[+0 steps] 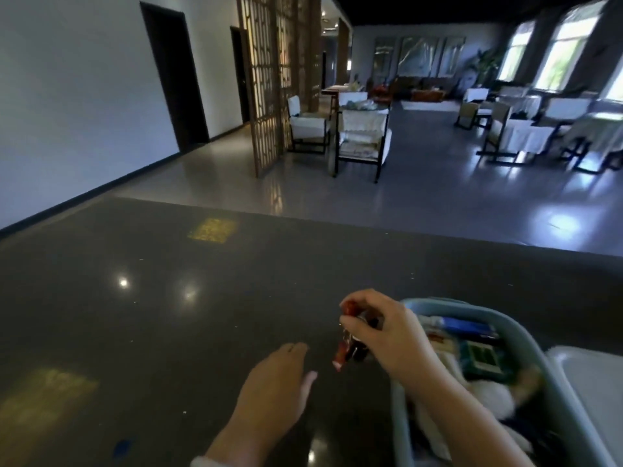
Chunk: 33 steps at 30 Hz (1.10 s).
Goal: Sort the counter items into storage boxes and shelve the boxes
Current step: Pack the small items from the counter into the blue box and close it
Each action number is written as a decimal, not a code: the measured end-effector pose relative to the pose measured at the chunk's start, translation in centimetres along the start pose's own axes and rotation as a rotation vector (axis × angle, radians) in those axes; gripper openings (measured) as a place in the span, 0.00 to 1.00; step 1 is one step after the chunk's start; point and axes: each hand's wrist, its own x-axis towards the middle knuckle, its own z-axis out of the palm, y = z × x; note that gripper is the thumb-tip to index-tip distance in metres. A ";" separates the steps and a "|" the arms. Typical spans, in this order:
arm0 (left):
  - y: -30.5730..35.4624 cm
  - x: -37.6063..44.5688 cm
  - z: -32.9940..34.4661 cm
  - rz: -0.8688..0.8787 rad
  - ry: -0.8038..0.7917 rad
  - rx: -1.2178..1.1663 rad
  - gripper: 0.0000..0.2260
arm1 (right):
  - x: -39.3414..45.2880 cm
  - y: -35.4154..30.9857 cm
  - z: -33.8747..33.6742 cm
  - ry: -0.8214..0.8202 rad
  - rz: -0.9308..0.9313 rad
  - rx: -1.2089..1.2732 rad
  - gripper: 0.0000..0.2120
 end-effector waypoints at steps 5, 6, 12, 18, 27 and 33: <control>10.0 -1.7 -0.5 0.194 0.042 -0.040 0.17 | -5.5 1.8 -8.9 0.122 -0.011 0.018 0.07; 11.6 -2.0 -0.4 0.220 0.038 -0.077 0.15 | -6.4 2.2 -10.2 0.134 -0.009 0.021 0.07; 16.3 -2.8 1.3 0.264 -0.083 -0.270 0.11 | -10.8 4.3 -14.7 0.145 0.038 0.045 0.07; 16.2 -3.4 2.5 0.309 -0.086 -0.275 0.14 | -12.7 5.7 -14.5 0.123 0.099 0.021 0.07; 17.0 -5.3 4.3 0.276 -0.268 -0.386 0.18 | -14.0 7.8 -11.7 -0.021 0.217 0.114 0.07; 17.7 -5.4 5.4 0.303 -0.187 -0.378 0.22 | -14.0 8.4 -12.5 -0.051 0.240 0.176 0.10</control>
